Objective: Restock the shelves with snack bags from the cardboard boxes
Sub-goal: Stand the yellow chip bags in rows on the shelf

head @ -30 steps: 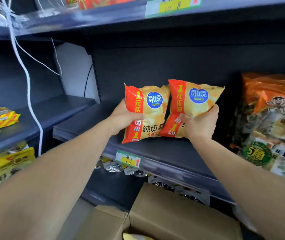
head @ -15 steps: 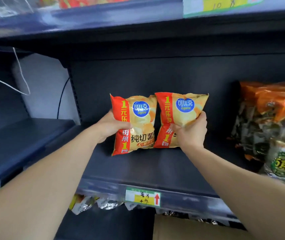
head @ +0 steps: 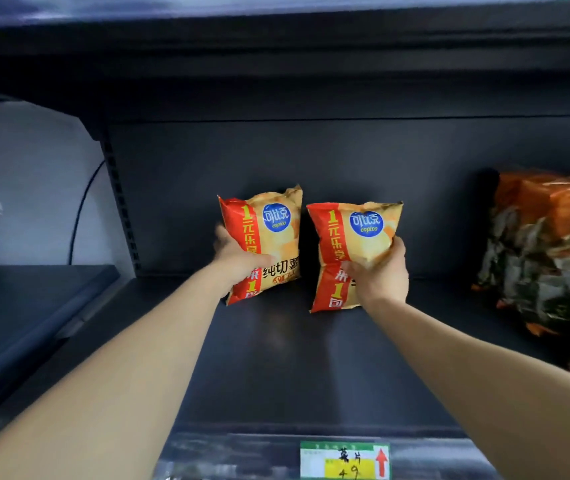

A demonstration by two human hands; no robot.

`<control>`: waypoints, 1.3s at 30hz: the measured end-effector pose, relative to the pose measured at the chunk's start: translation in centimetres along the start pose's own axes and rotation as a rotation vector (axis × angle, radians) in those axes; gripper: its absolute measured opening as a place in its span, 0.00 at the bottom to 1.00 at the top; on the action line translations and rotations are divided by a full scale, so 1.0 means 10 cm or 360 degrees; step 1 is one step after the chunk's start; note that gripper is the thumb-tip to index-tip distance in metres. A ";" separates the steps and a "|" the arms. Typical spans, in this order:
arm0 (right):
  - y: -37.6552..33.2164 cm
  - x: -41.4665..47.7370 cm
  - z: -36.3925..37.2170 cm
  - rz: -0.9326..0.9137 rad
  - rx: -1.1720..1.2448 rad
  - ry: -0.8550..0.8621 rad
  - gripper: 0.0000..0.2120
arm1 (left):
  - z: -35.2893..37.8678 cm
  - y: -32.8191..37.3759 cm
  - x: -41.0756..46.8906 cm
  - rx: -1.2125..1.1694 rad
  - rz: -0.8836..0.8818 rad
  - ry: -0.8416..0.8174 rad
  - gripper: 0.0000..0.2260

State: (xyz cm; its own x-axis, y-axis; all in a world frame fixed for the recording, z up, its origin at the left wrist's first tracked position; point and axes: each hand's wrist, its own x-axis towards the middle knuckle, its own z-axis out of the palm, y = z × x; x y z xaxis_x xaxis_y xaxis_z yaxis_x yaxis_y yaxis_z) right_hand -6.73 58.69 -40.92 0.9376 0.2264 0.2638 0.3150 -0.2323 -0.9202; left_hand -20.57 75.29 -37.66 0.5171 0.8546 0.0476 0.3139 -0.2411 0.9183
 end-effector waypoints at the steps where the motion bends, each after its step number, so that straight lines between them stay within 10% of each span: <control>1: 0.01 0.01 0.00 0.0002 0.0019 0.0021 0.37 | 0.05 -0.03 0.02 -0.0017 -0.0009 0.0063 0.51; 22: 0.04 0.02 0.06 0.0201 -0.0444 -0.0197 0.49 | 0.11 -0.12 0.21 -0.0008 -0.0016 -0.0133 0.29; 39: -0.25 -0.84 -0.69 -0.0443 -0.0588 -0.0341 0.22 | 0.08 0.19 -0.93 0.0473 0.0383 0.0308 0.14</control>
State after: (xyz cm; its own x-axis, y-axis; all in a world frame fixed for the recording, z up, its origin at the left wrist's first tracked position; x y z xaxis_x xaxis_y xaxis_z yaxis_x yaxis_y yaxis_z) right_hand -14.34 50.90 -38.84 0.7717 0.5072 0.3837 0.6159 -0.4456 -0.6497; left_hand -24.17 66.51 -36.65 0.4538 0.8214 0.3455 0.4328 -0.5421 0.7203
